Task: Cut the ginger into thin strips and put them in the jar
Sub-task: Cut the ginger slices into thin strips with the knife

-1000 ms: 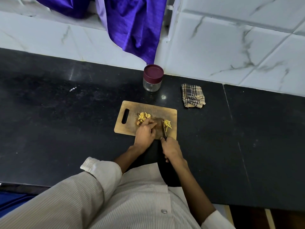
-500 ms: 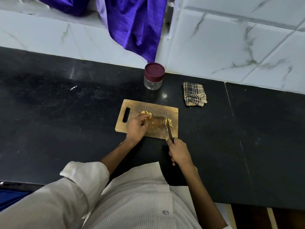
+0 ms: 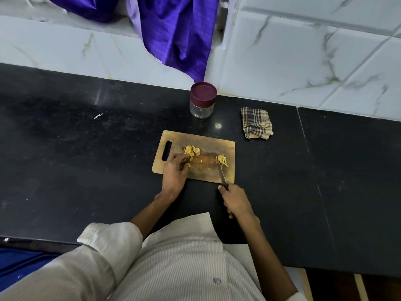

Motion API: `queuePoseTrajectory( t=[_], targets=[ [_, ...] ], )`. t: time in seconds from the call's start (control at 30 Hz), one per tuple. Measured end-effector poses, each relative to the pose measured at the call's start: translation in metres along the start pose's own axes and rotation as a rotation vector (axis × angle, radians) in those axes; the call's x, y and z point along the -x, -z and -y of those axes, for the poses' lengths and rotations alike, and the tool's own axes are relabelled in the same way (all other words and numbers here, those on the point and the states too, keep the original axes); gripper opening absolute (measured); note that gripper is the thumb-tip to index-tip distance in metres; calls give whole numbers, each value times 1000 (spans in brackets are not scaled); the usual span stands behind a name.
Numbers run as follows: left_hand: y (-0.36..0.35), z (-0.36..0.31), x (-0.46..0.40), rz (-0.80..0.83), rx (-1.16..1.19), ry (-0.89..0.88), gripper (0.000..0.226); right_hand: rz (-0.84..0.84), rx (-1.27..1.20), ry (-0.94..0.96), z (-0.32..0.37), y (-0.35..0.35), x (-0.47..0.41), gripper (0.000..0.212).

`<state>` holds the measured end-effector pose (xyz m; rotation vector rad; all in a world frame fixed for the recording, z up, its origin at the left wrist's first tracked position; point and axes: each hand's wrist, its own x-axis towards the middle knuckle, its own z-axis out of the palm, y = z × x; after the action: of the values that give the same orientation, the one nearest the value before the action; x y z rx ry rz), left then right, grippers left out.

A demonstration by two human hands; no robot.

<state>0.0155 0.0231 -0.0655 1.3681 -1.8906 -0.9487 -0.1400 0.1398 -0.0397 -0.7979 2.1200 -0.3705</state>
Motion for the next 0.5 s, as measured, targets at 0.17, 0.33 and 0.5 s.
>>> queuePoseTrajectory(
  t=[0.17, 0.33, 0.5],
  targets=[
    [1, -2, 4, -4, -37, -42, 31, -36, -36, 55, -1, 1, 1, 33],
    [-4, -9, 11, 72, -51, -54, 30, 46, 1, 58, -5, -1, 2, 36],
    [-11, -3, 16, 138, -57, -49, 29, 2, 17, 45, -11, 10, -2, 38]
  ],
)
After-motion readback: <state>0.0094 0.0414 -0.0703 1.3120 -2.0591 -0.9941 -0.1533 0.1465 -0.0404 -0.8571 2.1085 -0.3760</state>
